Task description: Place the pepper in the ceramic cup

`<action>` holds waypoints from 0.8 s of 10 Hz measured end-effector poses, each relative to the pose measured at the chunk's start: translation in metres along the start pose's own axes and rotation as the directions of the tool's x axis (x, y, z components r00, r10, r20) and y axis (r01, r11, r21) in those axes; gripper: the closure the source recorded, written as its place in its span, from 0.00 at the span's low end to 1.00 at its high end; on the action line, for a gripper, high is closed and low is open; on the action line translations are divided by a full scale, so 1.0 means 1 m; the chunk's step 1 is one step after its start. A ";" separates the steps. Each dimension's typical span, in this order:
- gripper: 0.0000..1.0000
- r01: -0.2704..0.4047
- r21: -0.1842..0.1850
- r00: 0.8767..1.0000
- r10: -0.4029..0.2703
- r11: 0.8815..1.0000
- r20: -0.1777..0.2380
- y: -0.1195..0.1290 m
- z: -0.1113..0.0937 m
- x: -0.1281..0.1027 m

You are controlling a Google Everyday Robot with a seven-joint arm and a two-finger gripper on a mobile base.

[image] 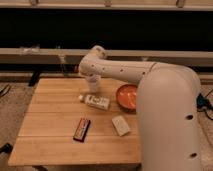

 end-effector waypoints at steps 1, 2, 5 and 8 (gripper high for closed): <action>1.00 -0.009 0.002 1.000 0.009 1.000 0.003 0.000 0.002 0.003; 0.96 -0.027 0.004 1.000 0.027 1.000 0.006 -0.001 0.005 0.008; 0.66 -0.084 0.019 0.996 0.084 0.996 -0.004 -0.006 0.006 0.028; 0.38 -0.126 0.033 0.992 0.126 0.992 -0.010 -0.007 0.005 0.040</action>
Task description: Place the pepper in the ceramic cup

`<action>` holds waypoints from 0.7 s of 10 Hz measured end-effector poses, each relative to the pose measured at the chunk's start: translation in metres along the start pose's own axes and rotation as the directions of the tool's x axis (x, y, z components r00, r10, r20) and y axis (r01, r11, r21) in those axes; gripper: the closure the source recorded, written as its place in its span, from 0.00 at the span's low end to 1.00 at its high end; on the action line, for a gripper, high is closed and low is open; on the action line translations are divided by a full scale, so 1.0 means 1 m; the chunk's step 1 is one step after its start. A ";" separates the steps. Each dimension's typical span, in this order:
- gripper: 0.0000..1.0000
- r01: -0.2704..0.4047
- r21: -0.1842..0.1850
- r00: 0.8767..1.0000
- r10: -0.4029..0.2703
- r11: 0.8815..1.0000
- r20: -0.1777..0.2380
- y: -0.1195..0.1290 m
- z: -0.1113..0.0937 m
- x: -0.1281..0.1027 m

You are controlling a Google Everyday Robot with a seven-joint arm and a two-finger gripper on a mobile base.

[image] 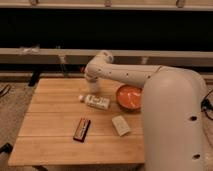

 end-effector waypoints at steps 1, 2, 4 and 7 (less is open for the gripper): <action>0.26 -0.013 0.003 1.000 0.013 1.000 -0.003 0.000 0.001 0.004; 0.22 -0.018 0.004 1.000 0.018 1.000 -0.004 0.001 0.001 0.006; 0.20 -0.025 0.002 1.000 0.025 1.000 -0.003 0.004 0.004 0.007; 0.20 -0.028 -0.001 1.000 0.028 1.000 0.002 0.008 0.006 0.005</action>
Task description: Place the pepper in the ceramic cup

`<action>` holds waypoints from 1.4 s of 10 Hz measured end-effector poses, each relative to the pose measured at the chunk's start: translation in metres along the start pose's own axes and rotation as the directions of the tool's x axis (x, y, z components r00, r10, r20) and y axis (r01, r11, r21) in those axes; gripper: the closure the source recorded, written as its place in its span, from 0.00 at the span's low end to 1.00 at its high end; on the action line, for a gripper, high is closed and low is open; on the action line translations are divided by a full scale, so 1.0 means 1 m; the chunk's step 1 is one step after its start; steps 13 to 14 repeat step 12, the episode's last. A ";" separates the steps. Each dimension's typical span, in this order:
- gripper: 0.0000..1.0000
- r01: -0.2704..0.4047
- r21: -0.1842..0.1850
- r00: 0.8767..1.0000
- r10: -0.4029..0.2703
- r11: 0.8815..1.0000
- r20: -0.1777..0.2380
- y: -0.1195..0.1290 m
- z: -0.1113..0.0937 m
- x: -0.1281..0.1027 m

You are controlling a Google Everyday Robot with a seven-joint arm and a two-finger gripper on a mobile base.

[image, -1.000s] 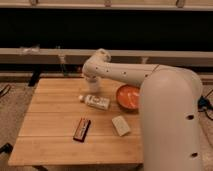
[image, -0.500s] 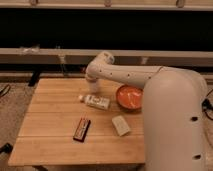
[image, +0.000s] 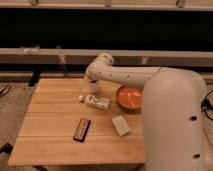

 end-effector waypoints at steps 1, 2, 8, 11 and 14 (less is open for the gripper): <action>0.20 0.000 0.000 1.000 0.000 1.000 0.002 0.001 0.000 -0.001; 0.20 0.000 0.002 1.000 0.000 1.000 0.006 0.000 0.000 -0.002; 0.20 0.094 0.034 0.995 -0.095 0.995 0.022 -0.001 -0.020 -0.026; 0.20 0.097 0.032 0.995 -0.097 0.995 0.024 0.000 -0.019 -0.028; 0.20 0.096 0.032 0.995 -0.097 0.995 0.024 0.000 -0.019 -0.028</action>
